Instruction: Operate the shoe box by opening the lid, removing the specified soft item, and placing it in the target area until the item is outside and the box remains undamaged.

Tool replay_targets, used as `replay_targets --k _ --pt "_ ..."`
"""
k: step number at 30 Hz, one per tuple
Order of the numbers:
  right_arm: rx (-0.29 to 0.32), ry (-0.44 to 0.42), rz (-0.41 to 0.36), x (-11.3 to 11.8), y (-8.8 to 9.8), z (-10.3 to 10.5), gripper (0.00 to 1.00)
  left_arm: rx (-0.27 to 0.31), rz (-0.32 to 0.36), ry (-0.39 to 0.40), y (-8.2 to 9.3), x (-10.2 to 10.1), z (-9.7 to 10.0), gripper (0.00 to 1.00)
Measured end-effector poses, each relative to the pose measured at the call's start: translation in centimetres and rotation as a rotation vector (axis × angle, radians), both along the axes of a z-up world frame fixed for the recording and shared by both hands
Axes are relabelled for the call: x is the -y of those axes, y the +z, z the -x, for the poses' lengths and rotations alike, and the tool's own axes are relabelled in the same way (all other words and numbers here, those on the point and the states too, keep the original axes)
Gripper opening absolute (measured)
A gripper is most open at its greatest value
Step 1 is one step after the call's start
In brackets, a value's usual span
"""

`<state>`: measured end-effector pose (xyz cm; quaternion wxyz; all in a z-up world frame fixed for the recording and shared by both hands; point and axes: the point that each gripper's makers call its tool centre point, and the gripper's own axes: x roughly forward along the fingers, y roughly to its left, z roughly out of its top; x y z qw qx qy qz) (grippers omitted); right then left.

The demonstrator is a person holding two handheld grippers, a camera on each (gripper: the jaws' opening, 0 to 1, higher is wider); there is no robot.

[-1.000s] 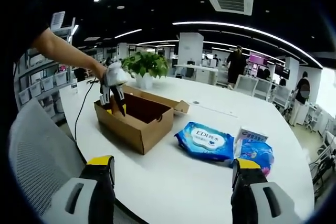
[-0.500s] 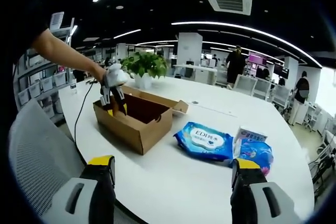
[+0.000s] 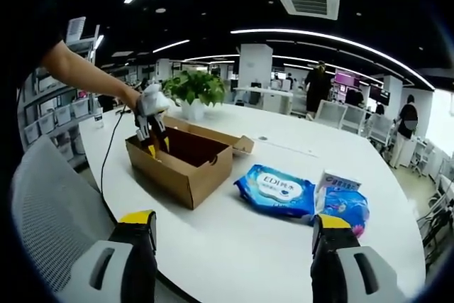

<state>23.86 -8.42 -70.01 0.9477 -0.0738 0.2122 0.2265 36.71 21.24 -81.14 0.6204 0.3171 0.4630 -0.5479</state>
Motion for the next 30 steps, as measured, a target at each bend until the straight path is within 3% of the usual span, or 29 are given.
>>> replay_targets --k 5,9,14,19,26,30 --pt "0.001 0.001 0.007 0.1 0.0 0.0 0.9 -0.012 -0.009 -0.033 -0.1 0.3 0.7 0.4" --pt "-0.001 -0.001 0.006 0.1 0.0 0.0 0.89 -0.011 -0.066 -0.069 -1.2 -0.6 1.1 0.38" --pt "0.001 -0.001 0.0 0.2 0.0 0.0 0.89 -0.018 -0.079 -0.066 -1.9 -1.3 1.4 0.33" --pt "0.005 0.002 -0.006 0.1 0.2 0.0 0.89 0.005 -0.113 -0.103 -2.3 -2.0 1.3 0.22" --pt "0.015 0.004 0.002 0.2 0.4 0.1 0.88 0.042 -0.121 -0.154 -2.7 -2.1 1.5 0.21" --pt "0.02 0.007 -0.001 0.3 0.5 0.1 0.86 0.05 -0.141 -0.144 -2.6 -2.1 1.3 0.2"
